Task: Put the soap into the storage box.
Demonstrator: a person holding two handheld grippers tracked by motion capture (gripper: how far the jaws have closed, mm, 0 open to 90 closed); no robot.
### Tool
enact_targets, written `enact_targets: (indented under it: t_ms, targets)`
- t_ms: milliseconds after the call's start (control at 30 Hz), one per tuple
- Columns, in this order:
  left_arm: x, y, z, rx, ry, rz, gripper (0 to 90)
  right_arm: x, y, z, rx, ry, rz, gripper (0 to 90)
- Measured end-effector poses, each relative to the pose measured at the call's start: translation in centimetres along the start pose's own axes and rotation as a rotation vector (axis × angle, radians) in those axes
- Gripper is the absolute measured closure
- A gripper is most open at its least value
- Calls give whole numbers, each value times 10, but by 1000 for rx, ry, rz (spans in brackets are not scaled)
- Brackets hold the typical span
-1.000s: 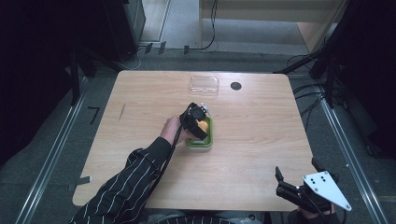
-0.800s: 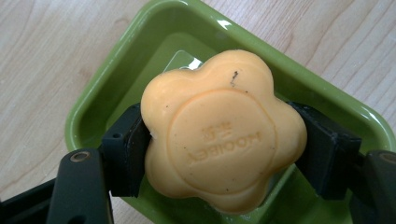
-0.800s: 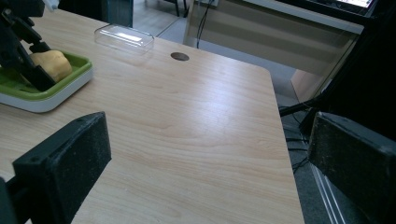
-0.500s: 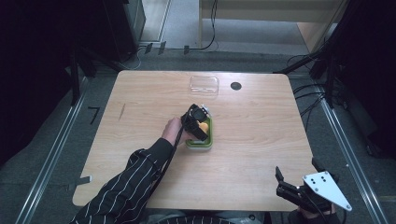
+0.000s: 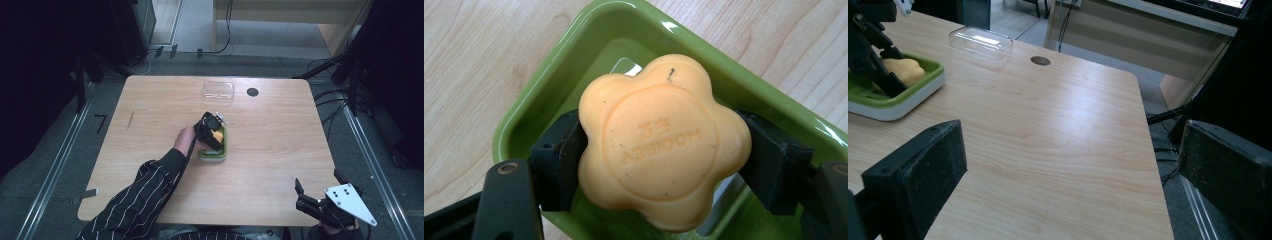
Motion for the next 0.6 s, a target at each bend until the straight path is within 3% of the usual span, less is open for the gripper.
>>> enact_targets:
  t_ms: [367,600]
  targets:
    - [1,-5,-10,20,13,-24,137,0,0,0,0,-1,0,0]
    - [0,-2,-25,4,5,-28,121,0,0,0,1,2,2,0]
Point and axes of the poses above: each handheld gripper's, and its own axes: z roughly forward along the jaws, x roughly out of its top, y roughly to its right, the point moved 7 cm from there along z, roughly forward along the jaws, and after that the axes turned 5 degrees about -z, right-handed, at the moved point
